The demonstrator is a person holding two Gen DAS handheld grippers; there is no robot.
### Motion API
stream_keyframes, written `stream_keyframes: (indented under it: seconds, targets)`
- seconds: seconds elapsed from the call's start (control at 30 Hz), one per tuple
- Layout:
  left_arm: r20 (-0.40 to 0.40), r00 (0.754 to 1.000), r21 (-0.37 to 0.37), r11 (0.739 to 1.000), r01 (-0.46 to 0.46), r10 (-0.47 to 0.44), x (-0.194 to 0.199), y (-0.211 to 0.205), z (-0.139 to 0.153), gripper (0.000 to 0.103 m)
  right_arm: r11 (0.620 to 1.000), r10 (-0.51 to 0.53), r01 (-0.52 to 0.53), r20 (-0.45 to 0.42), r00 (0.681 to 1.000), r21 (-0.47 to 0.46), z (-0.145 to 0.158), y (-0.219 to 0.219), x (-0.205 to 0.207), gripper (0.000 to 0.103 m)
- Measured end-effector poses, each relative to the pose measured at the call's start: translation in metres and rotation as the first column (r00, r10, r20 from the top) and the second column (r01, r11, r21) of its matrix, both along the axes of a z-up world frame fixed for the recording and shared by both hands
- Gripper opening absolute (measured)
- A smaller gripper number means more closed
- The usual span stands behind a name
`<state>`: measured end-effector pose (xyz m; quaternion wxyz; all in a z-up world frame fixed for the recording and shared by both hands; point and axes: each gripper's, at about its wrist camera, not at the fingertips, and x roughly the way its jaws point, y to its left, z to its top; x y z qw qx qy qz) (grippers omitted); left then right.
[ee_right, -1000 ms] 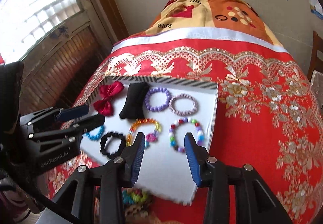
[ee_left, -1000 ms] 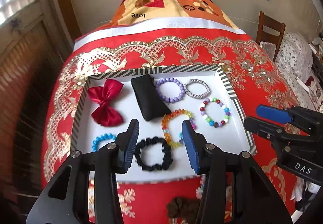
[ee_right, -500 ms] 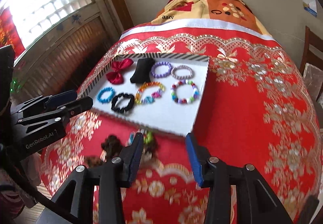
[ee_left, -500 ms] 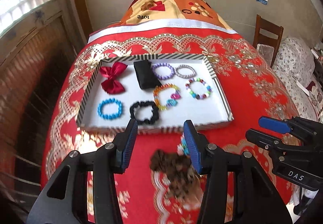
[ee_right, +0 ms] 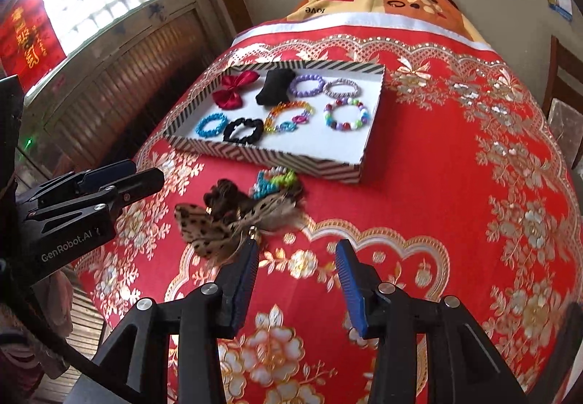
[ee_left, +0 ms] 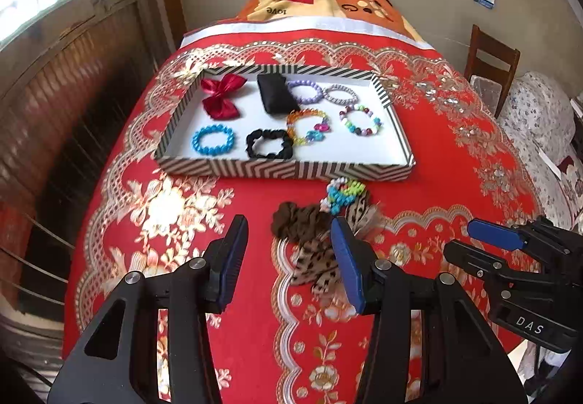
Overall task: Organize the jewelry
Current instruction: 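Withdraw both tools from the tray back toward the remaining pile, then grasp the leopard-print bow scrunchie with right tool while left tool grasps beaded charm cluster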
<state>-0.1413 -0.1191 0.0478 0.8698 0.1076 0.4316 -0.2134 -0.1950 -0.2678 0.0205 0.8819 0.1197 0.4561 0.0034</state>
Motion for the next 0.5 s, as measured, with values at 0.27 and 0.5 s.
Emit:
stream_keyframes:
  seconds: [0.27,0.5]
  targets:
    - [-0.018,0.999,0.009,0.999,-0.041,0.041,-0.008,0.017,-0.01,0.047,1.0,0.014,-0.014,-0.02,1.0,0.017,-0.011,0.009,-0.005,0.042]
    - [-0.063,0.995,-0.01,0.997,-0.081,0.08,-0.007,0.039,-0.024,0.047,0.999,0.035,-0.033,-0.043,0.998,0.031,-0.021,0.02,-0.001,0.044]
